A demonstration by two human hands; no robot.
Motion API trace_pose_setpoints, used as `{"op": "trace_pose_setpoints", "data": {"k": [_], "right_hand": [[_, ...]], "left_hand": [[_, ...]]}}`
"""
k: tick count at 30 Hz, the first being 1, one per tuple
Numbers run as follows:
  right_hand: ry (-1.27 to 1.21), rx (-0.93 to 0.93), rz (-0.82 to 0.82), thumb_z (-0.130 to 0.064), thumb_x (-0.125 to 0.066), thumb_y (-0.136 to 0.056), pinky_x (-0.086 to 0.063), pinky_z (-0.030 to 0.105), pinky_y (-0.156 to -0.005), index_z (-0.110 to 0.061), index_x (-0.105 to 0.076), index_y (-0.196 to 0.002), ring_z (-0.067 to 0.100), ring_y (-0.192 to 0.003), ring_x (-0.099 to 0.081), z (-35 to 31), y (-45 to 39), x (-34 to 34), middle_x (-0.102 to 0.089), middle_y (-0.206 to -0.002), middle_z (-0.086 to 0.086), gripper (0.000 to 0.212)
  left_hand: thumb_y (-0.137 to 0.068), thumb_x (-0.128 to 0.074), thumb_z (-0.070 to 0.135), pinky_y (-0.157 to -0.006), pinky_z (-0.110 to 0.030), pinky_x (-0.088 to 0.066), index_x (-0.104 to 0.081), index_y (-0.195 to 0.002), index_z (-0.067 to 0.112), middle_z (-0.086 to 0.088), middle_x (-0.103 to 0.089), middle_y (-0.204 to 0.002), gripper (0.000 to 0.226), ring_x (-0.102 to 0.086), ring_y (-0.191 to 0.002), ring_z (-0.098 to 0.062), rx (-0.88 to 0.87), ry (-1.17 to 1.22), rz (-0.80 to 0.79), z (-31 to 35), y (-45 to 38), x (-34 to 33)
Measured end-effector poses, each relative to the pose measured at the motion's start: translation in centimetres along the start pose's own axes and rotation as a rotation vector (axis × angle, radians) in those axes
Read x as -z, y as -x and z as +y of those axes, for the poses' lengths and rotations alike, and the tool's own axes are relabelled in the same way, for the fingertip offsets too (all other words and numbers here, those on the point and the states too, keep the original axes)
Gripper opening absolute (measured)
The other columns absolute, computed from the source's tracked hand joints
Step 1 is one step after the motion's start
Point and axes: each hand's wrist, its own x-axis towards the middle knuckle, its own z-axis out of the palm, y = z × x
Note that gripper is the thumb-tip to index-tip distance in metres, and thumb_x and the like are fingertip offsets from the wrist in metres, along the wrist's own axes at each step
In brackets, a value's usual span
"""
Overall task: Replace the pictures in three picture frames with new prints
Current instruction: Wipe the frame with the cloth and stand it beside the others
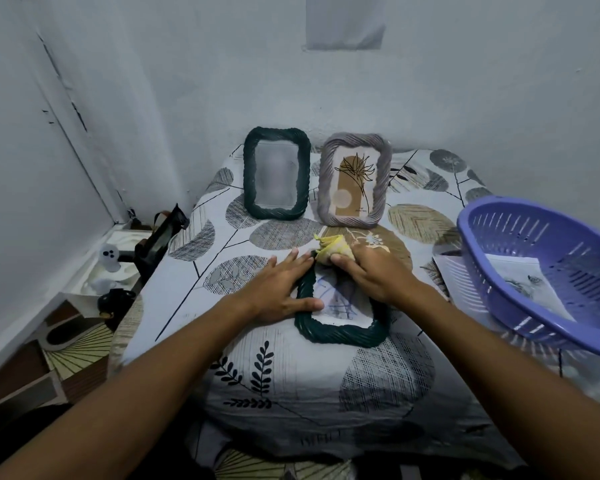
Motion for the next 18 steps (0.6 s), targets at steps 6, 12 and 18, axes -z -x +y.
{"op": "trace_pose_setpoints", "data": {"k": [6,12,18], "right_hand": [[0.121,0.079,-0.226,-0.057,-0.013,-0.098,-0.013,0.037,-0.119,-0.015,-0.035,-0.148,0.023,-0.148,-0.013,0.0,0.9,-1.1,-0.026,-0.158,0.008,0.07],[0.047,0.155,-0.279,-0.054,-0.017,-0.098,-0.005,0.029,-0.119,-0.017,-0.025,-0.151,0.015,-0.149,-0.007,-0.3,3.6,-0.3,-0.017,-0.159,0.001,0.065],[0.175,0.21,-0.259,-0.05,-0.018,-0.1,-0.01,0.029,-0.119,-0.017,-0.032,-0.149,0.017,-0.148,-0.011,0.3,4.4,0.2,-0.022,-0.158,-0.002,0.062]], "left_hand": [[-0.063,-0.014,0.093,-0.12,-0.043,0.003,0.002,-0.152,0.016,0.0,0.003,-0.16,0.119,0.007,-0.146,-0.012,-0.04,-0.104,-0.029,-0.3,0.3,-0.3],[-0.061,-0.018,0.092,-0.118,-0.047,0.007,0.0,-0.152,0.021,-0.001,0.002,-0.16,0.117,0.01,-0.146,-0.013,-0.035,-0.091,-0.054,0.0,0.3,0.0],[-0.056,-0.023,0.095,-0.118,-0.045,0.009,0.002,-0.152,0.017,0.001,0.004,-0.16,0.126,0.012,-0.145,-0.01,-0.03,-0.074,-0.049,-0.2,0.2,-0.2]]}}
